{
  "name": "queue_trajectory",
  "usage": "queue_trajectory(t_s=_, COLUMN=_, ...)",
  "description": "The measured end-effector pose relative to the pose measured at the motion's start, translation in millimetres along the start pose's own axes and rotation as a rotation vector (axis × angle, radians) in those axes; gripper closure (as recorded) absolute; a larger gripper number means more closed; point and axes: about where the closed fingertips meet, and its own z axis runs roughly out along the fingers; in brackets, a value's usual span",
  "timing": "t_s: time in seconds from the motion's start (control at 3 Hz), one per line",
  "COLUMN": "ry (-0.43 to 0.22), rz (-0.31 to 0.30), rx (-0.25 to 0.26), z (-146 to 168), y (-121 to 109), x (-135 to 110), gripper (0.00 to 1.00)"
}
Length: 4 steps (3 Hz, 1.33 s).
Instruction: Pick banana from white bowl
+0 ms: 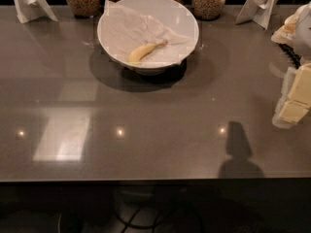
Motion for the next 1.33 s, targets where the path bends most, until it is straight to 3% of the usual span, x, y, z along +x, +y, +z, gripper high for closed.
queue_trajectory(t_s=0.33, ry=0.0, rz=0.0, rx=0.0, z=0, y=0, x=0, gripper=0.0)
queue_trajectory(t_s=0.67, ry=-0.064, rz=-0.033, rx=0.042, z=-5, y=-2, x=-18, gripper=0.0)
queue_trajectory(t_s=1.0, ry=-0.211, rz=-0.129, rx=0.107, z=0, y=-9, x=-65, gripper=0.0)
queue_trajectory(t_s=1.33, ry=-0.354, rz=-0.226, rx=0.191, z=1, y=-32, x=-123, gripper=0.0)
